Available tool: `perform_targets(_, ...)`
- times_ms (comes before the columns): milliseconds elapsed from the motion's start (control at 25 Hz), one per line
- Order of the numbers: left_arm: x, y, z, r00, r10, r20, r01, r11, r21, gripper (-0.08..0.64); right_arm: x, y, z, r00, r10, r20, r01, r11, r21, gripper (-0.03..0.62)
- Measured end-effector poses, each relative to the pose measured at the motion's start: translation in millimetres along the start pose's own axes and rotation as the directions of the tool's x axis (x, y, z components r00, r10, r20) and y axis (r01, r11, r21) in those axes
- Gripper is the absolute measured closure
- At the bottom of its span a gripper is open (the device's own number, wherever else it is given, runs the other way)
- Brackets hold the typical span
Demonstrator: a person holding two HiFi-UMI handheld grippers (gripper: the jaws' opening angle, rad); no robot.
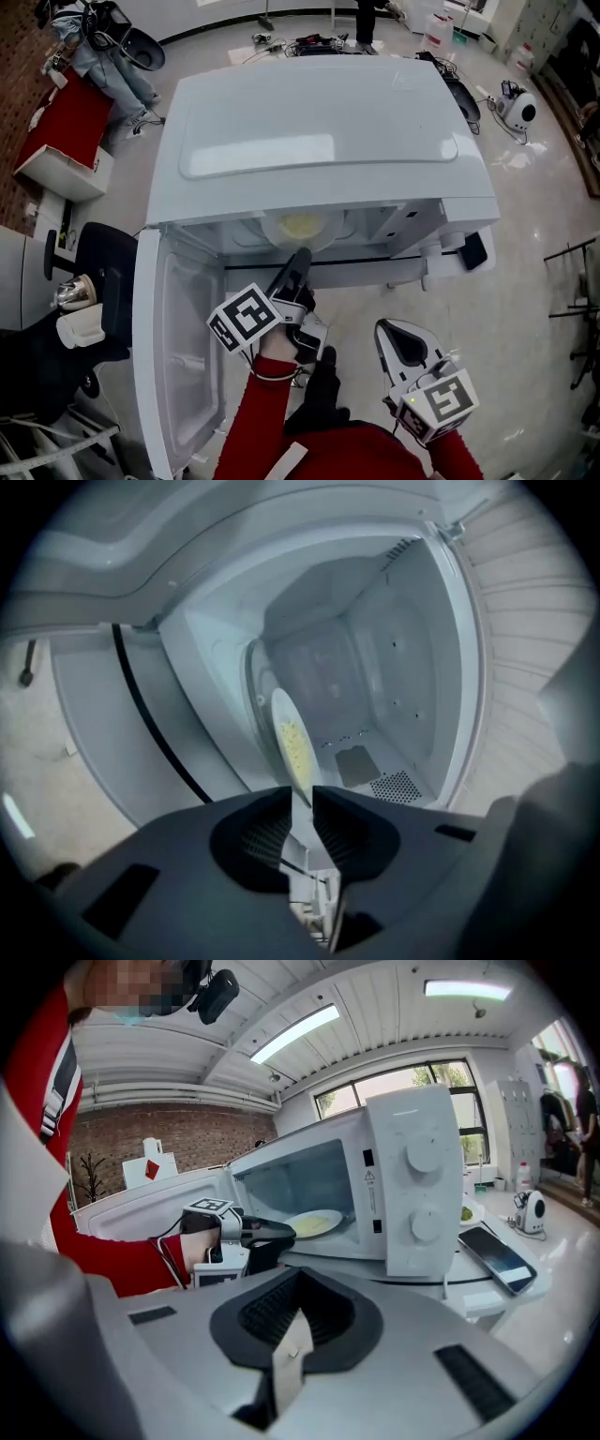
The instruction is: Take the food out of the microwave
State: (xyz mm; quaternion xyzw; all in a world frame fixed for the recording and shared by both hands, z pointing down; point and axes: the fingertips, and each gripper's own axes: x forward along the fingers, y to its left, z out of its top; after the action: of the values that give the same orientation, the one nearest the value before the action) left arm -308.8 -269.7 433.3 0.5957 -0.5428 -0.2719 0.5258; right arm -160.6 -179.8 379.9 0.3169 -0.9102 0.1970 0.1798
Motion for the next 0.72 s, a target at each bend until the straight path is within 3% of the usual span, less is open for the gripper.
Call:
perform_targets(80, 1.9, 1.0, 1.6, 1.0, -0.014, 0.013, 0.015, 0.996, -0.09, 0.483, 4.6, -0.7, 4.3, 0.999, 0.014, 0.03, -0.013, 1.0, -0.017, 0.581)
perform_targets(200, 5.0, 2.9, 4.5, 0.999, -0.019, 0.035, 0.026, 0.98, -0.198, 0.483, 8.0, -0.7, 4.3, 1.0, 0.017, -0.007, -0.017, 1.0, -0.013, 0.581)
perform_targets(480, 8.7, 8.5, 7.0, 0.999, 0.008, 0.053, 0.01, 0.944, -0.329, 0.486, 11.5, 1.1, 2.0, 1.0, 0.019, -0.006, -0.019, 1.0, -0.013, 0.581)
perform_targets(720, 7.6, 10.5, 6.0, 0.998, 0.015, 0.062, 0.01, 0.925, -0.379, 0.511, 5.9, -0.7, -3.1, 1.0, -0.002, -0.015, 0.002, 1.0, 0.001, 0.581)
